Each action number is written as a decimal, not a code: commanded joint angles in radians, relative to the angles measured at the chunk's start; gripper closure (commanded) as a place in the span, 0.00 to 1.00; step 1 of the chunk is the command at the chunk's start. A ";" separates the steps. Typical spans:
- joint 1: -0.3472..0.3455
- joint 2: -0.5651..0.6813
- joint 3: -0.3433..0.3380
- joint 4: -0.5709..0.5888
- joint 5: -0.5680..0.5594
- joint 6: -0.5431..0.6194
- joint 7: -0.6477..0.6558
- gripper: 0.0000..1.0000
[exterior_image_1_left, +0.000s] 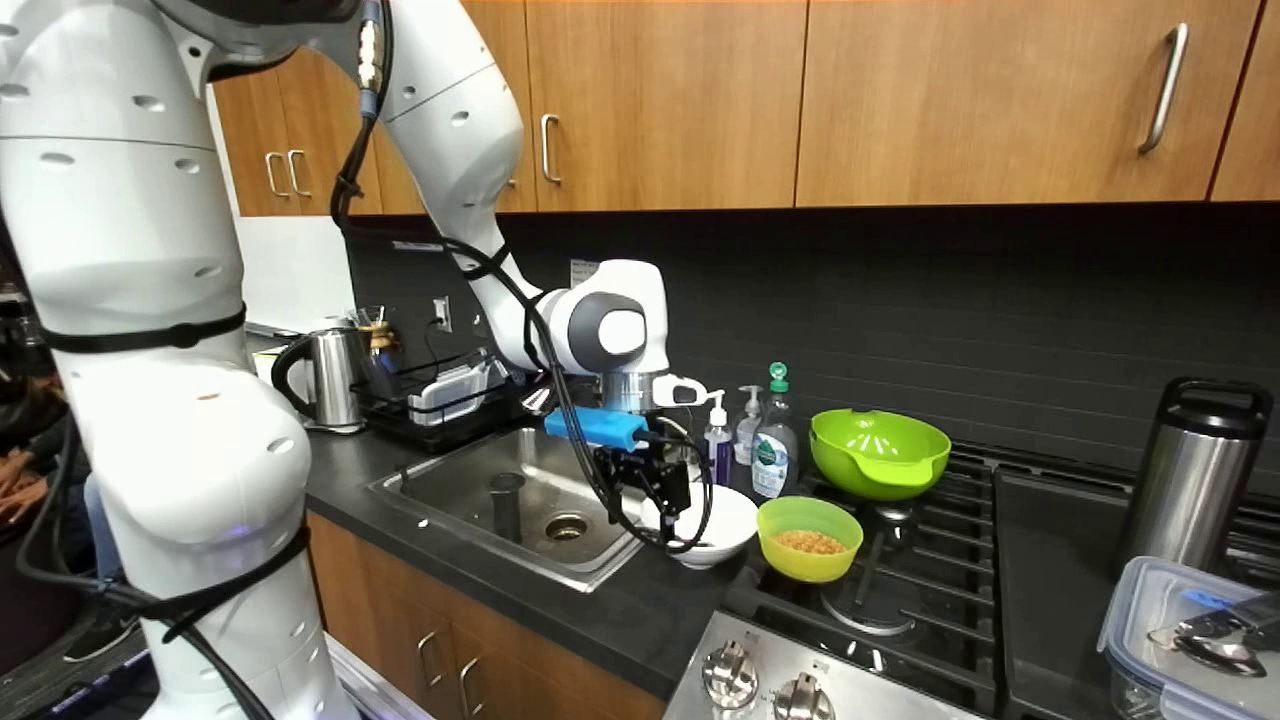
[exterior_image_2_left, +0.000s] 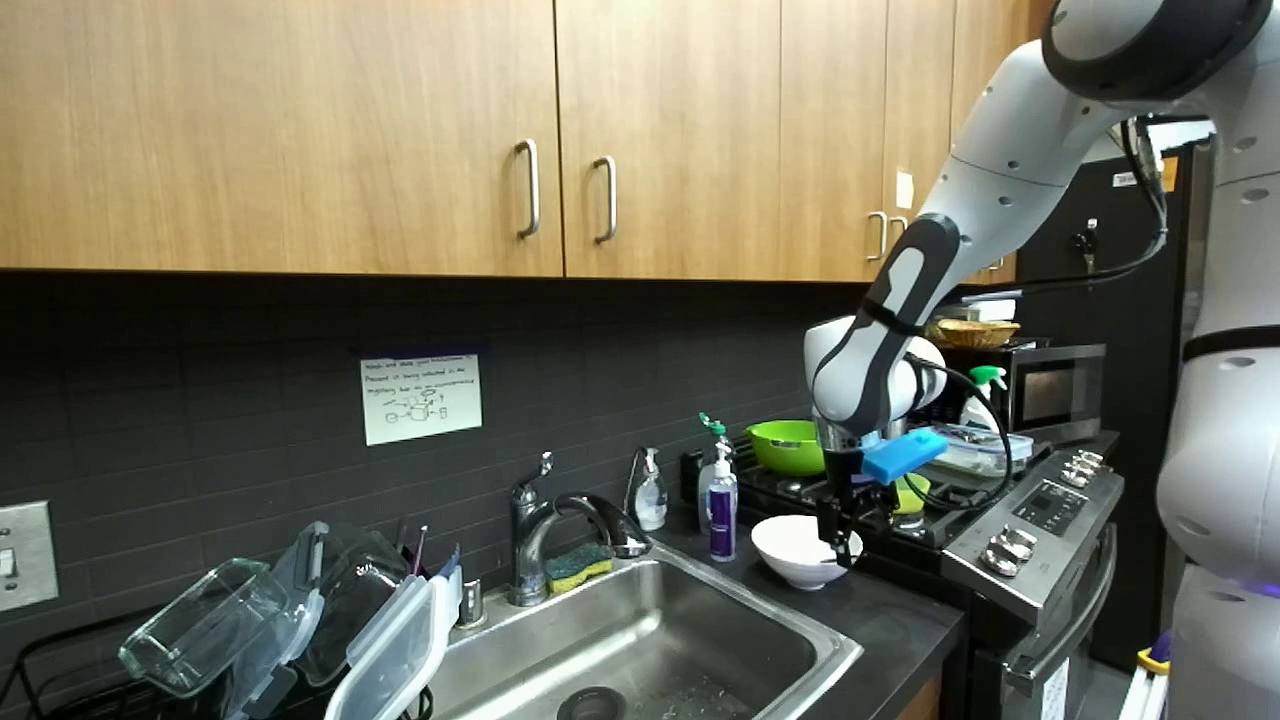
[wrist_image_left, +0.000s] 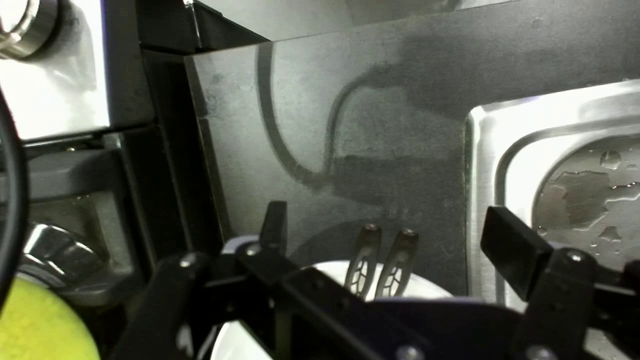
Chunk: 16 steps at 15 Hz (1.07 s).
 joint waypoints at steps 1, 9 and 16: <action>-0.007 0.048 0.012 0.025 -0.017 0.011 0.004 0.00; -0.006 0.098 0.007 0.062 -0.007 0.018 -0.006 0.00; -0.004 0.117 0.006 0.080 -0.008 0.014 -0.005 0.00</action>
